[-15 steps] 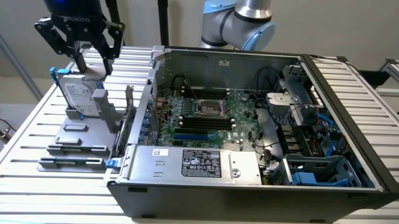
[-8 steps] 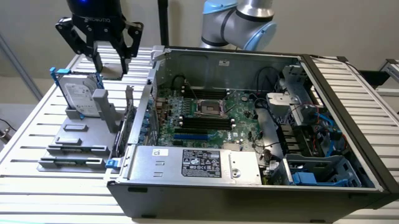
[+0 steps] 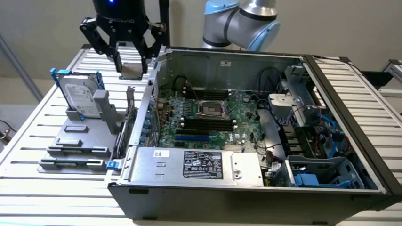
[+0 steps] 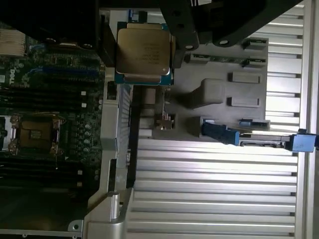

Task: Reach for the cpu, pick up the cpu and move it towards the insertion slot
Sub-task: 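Pick up the cpu and move it towards the insertion slot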

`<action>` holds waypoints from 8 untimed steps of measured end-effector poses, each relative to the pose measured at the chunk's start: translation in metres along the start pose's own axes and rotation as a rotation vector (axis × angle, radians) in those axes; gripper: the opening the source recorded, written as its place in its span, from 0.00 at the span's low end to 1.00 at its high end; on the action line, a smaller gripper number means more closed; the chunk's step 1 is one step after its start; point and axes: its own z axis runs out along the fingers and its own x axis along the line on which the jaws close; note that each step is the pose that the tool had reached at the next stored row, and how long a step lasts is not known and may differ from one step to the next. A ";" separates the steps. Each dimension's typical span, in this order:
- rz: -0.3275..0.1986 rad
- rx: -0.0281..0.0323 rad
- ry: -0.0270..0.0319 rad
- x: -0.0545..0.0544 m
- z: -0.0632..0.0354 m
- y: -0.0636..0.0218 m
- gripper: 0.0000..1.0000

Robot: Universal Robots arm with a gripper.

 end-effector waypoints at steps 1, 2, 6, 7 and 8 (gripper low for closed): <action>0.000 -0.0036 -0.0001 -0.005 -0.0002 -0.0002 0.54; 0.000 -0.0069 -0.0003 -0.009 -0.0003 -0.0004 0.54; -0.001 -0.0178 -0.0007 -0.027 -0.0011 -0.0011 0.54; -0.001 -0.0199 -0.0008 -0.032 -0.0012 -0.0013 0.54; -0.002 -0.0215 -0.0008 -0.037 -0.0015 -0.0015 0.54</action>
